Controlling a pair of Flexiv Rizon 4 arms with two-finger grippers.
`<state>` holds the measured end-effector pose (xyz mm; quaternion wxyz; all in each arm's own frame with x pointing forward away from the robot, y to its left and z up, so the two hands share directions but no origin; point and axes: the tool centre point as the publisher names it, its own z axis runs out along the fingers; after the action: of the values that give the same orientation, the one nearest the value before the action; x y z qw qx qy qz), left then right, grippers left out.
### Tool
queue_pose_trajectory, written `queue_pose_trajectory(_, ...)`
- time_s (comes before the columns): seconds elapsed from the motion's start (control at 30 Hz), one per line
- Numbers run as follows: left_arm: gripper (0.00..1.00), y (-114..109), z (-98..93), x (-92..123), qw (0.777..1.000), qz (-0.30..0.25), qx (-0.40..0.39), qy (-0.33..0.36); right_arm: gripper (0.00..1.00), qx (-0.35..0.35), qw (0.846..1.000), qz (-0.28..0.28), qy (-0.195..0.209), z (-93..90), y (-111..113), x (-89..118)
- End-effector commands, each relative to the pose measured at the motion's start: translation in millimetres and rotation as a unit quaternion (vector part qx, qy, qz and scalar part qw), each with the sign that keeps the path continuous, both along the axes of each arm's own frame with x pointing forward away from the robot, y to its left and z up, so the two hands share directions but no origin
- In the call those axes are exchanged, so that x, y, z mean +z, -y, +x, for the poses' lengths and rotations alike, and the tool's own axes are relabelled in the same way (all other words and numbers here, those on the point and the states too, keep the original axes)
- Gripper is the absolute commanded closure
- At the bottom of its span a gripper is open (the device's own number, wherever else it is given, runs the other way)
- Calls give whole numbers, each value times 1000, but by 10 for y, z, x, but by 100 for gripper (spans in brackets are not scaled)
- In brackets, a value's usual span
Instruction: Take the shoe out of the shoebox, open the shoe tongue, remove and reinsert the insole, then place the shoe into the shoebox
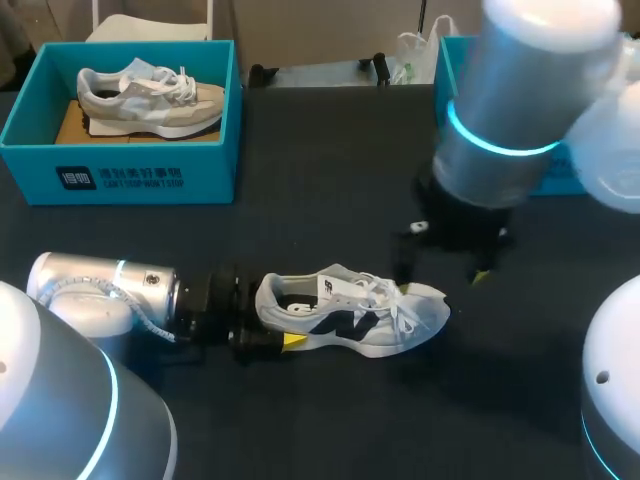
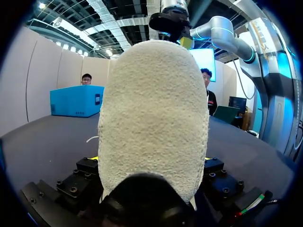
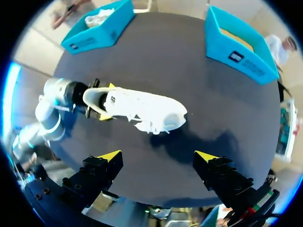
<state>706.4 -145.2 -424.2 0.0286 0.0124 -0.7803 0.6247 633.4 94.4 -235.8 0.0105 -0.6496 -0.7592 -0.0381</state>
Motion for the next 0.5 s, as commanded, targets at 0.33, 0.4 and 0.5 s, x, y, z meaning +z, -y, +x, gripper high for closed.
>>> queue_pose_trajectory(0.33,100,-37,-3,-40,1000,1,2,0,0,-129,985,-98,-65,32,-473,-102)
queue_pose_trajectory(0.4,100,-37,-3,-40,1000,1,2,0,0,-118,987,-93,-57,36,-523,-87)
queue_pose_trajectory(0.5,100,-37,-3,-40,1000,1,2,0,0,-91,990,-100,-34,25,-765,-116)
